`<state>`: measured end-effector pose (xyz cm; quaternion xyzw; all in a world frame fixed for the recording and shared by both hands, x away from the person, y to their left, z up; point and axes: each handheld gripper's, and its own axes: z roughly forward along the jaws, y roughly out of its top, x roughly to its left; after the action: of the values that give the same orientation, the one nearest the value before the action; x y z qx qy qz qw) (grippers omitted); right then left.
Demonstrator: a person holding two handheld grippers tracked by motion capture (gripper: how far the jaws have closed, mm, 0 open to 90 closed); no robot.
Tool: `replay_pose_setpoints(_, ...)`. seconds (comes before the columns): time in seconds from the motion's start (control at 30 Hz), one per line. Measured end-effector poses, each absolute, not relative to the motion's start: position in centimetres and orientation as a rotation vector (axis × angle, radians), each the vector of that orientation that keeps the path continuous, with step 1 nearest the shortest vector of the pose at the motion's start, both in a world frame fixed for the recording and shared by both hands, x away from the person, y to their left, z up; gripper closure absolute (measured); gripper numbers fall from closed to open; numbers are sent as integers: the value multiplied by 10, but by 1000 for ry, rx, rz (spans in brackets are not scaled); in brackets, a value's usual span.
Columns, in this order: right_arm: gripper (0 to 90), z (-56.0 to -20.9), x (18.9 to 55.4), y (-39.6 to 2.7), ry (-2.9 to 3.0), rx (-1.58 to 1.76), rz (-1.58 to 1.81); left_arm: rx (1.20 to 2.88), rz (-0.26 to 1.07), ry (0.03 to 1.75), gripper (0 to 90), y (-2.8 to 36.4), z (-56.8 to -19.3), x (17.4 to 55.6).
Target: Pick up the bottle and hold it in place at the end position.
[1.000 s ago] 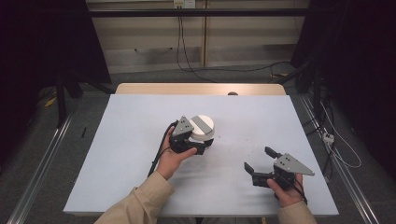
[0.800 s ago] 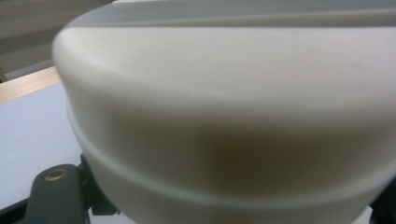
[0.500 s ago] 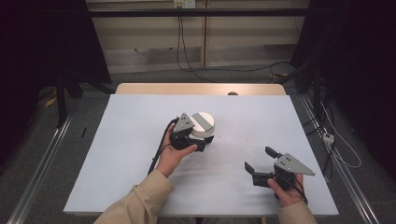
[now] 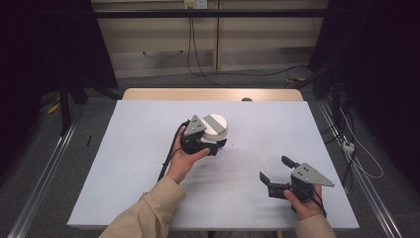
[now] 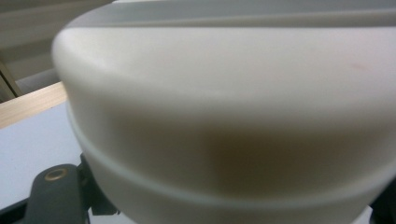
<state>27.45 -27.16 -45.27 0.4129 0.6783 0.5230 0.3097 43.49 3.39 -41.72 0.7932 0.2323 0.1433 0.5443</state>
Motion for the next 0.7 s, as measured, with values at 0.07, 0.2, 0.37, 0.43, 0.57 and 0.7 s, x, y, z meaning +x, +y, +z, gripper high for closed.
replay_pose_setpoints(0.07,42,-453,274,-272,1792,1091,1382,1887,344,550,185,33,-417,436)
replay_pose_setpoints(0.2,42,-453,275,-272,1793,1094,1383,1885,348,557,185,33,-419,439)
replay_pose_setpoints(0.37,42,-453,274,-271,1793,1097,1379,1885,349,562,185,32,-421,443)
replay_pose_setpoints(0.43,42,-454,274,-271,1795,1098,1378,1880,350,564,185,33,-420,445)
replay_pose_setpoints(0.57,41,-454,274,-271,1793,1101,1376,1883,354,560,185,32,-420,447)
replay_pose_setpoints(0.7,42,-454,274,-271,1792,1101,1374,1883,358,563,185,33,-422,450)
